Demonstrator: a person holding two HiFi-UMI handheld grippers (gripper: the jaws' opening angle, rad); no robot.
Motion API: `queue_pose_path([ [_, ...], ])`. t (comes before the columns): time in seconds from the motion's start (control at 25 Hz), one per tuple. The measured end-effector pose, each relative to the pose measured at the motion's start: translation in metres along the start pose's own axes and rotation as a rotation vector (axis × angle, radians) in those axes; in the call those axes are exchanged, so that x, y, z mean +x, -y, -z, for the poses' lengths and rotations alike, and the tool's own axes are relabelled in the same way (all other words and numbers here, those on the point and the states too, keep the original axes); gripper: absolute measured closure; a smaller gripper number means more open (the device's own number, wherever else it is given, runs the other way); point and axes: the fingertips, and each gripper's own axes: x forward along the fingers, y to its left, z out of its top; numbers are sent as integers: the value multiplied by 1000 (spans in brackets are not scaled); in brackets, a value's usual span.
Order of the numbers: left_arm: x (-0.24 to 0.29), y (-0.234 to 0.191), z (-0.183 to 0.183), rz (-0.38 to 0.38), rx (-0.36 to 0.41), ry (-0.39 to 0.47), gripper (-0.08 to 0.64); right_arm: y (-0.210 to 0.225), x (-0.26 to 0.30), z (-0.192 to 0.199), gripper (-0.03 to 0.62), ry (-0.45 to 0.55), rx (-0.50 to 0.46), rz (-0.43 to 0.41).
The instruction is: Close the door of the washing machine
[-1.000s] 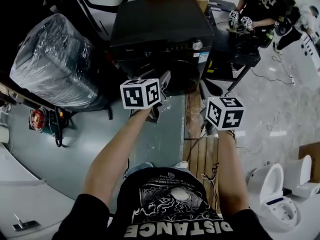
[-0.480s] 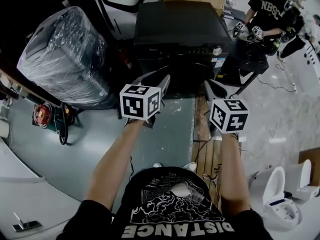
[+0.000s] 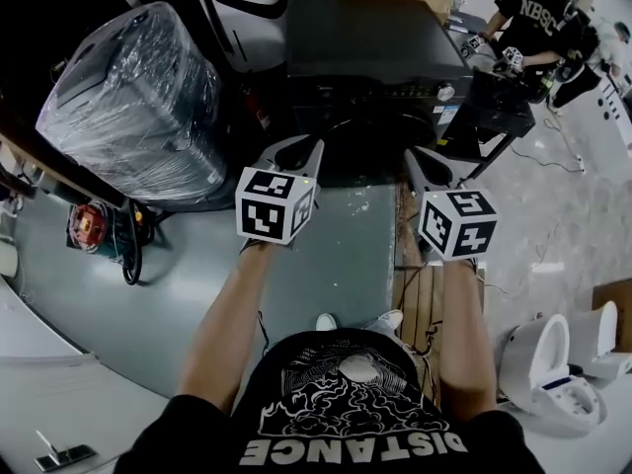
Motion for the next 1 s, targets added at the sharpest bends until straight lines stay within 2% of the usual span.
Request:
queue_pose_path([
  [0.16,-20,-27,7,-25,7,12,523,-23,7,0,572,0,-14,4],
  [0.4,-41,-46,16,-44,17,15,529,-45,2,3,572,-2,-32,19],
  [1.0,-57,-32,22,-29,35,19,531,-55,-17,2,572,14,-37,41],
])
